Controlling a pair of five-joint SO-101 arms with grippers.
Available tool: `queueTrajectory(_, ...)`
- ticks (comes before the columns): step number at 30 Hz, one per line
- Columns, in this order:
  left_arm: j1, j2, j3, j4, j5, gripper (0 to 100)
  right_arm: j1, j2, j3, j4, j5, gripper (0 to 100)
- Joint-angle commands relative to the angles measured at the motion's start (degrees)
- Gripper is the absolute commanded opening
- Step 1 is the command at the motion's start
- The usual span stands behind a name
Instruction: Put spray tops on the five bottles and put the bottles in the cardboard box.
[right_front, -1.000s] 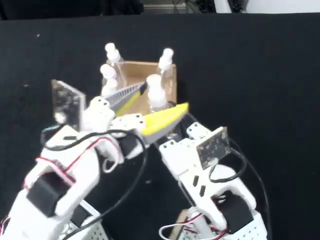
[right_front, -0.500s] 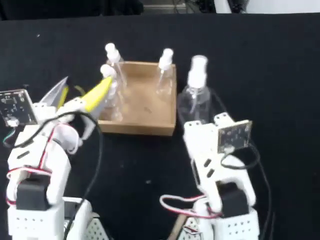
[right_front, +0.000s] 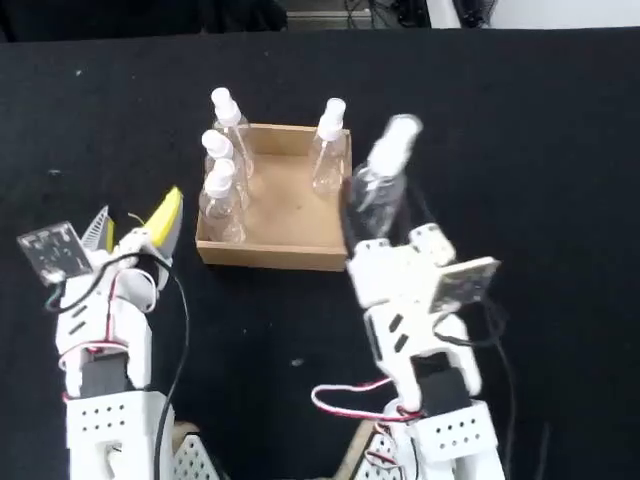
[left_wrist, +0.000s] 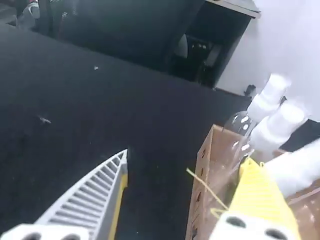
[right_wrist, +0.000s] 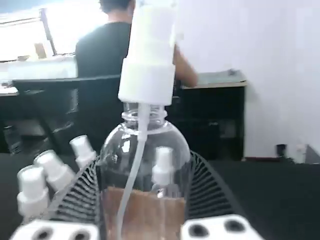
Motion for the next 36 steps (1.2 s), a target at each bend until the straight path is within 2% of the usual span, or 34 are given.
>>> queueTrajectory(1, -0.7, -4.3, 2.7, -2.5, -0.2, 23, -4.3, 0.0, 0.7, -5.1, -0.4, 1.1)
queueTrajectory(10, -0.7, -7.0, 5.1, 0.4, -0.1, 23, -3.5, 0.1, 1.0, -7.7, -0.3, 1.1)
queueTrajectory(16, -1.5, -7.2, 5.1, 4.8, -0.1, 23, 11.6, 0.1, -3.4, -7.6, 2.8, 1.1)
queueTrajectory(21, -9.5, -7.2, 5.1, 4.9, -0.1, 23, 25.2, 0.2, -4.1, -7.5, 2.8, 1.1)
queueTrajectory(25, -14.3, -7.1, 5.1, 5.3, -0.1, 23, 30.3, 0.8, -6.2, -7.5, 2.8, 1.1)
queueTrajectory(31, -14.7, -7.0, 5.1, 5.3, -0.4, 4, 30.9, 15.0, -22.3, -0.4, 6.5, 1.1)
queueTrajectory(34, -14.6, -6.9, 5.1, 5.3, -0.5, 4, 32.6, 24.8, -27.7, 2.1, 6.9, 1.1)
queueTrajectory(36, -14.6, -6.9, 5.1, 5.3, -0.5, 5, 34.6, 30.5, -27.6, -0.2, 6.9, 1.1)
